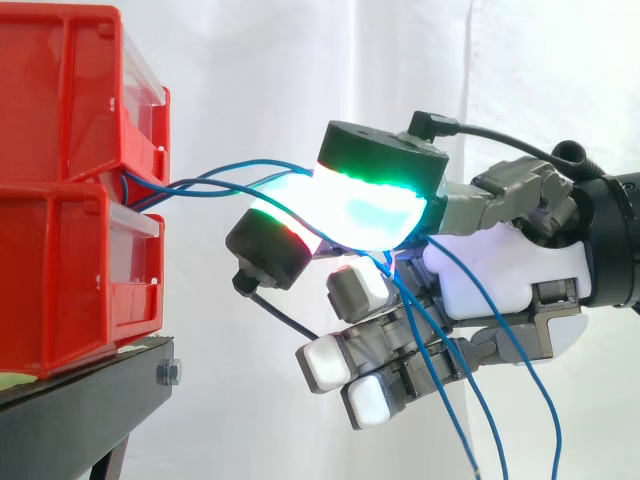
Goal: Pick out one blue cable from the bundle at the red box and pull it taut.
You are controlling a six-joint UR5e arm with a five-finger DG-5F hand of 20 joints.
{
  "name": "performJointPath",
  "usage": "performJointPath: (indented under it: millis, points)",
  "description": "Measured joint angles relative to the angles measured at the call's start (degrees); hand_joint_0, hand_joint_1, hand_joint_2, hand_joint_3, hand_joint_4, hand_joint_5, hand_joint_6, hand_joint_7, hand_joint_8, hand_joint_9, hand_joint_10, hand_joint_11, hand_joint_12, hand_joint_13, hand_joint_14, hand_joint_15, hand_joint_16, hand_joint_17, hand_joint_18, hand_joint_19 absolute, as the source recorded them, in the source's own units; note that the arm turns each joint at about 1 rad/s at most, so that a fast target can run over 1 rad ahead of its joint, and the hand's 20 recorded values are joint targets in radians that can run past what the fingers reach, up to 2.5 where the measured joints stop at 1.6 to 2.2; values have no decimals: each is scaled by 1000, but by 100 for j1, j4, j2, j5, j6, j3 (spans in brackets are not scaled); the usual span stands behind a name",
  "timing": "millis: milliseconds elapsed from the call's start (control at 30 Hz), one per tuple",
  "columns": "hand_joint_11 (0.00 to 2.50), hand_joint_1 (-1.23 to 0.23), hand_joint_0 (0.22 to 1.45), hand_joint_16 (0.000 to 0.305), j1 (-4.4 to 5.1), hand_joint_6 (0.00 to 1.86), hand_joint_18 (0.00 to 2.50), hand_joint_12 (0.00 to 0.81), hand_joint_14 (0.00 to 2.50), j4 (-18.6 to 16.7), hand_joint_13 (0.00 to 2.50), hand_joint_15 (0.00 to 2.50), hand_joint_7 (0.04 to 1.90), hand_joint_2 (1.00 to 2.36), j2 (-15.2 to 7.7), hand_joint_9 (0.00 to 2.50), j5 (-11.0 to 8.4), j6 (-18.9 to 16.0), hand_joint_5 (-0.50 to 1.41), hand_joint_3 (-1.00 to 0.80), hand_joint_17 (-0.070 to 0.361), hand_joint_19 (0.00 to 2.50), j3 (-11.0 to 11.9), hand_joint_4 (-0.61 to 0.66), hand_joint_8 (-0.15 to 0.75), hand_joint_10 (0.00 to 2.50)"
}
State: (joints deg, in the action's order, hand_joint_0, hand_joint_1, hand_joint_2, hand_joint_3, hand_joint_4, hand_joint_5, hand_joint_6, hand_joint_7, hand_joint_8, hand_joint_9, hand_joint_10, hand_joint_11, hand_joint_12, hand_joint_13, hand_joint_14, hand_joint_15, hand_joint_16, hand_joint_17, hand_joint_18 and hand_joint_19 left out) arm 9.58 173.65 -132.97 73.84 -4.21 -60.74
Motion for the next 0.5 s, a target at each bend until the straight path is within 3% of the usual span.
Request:
performJointPath:
  millis: [233, 400, 500]
  points:
    - [671, -951, 802, 40, 0, 966, 731, 321, 22, -6, 839, 513, 914, 1000, 0, 1002, 1, -1, -182, -500, 90, 559, 0, -77, 197, 24]
    - [682, -962, 607, 44, -1, 947, 711, 330, 22, -5, 831, 523, 841, 1000, 0, 978, 2, -9, -193, -500, 99, 587, 0, -3, 212, 23]
    - [676, -868, 543, 47, -1, 934, 728, 346, 21, -1, 853, 528, 837, 1000, 0, 1047, 2, -16, -178, -500, 106, 604, 0, 12, 240, 25]
